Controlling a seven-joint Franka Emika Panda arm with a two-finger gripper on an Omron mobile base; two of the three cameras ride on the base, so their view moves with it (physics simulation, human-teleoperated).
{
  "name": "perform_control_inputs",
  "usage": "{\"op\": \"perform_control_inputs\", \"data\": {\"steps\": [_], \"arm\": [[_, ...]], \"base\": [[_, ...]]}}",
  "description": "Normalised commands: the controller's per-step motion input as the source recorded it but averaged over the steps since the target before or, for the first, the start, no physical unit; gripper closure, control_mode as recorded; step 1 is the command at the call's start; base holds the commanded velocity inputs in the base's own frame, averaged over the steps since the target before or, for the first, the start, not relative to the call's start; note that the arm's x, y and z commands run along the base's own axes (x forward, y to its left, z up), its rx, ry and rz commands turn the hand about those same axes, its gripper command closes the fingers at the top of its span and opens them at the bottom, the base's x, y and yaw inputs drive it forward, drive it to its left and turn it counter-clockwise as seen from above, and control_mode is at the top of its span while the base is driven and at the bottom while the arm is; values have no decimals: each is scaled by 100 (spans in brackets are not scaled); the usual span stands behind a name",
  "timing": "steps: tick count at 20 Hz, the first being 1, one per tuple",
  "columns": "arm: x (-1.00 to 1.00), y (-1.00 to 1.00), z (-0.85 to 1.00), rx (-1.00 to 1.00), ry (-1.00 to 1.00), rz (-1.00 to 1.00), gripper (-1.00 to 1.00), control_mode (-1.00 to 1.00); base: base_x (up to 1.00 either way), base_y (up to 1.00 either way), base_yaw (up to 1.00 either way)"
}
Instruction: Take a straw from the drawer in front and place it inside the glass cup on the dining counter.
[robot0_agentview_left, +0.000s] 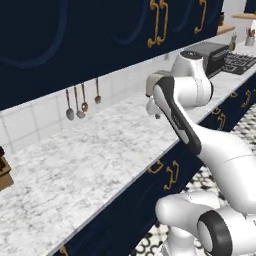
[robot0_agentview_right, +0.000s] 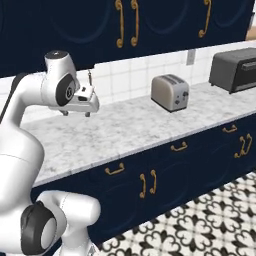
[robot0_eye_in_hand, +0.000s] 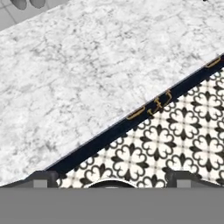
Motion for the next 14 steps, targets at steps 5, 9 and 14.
{"op": "perform_control_inputs", "data": {"steps": [5, 9, 14], "arm": [[0, 0, 0, 0, 0, 0, -100, 100], [0, 0, 0, 0, 0, 0, -100, 100], [0, 0, 0, 0, 0, 0, -100, 100]], "base": [[7, 60, -31], [5, 45, -27], [3, 42, -27]]}}
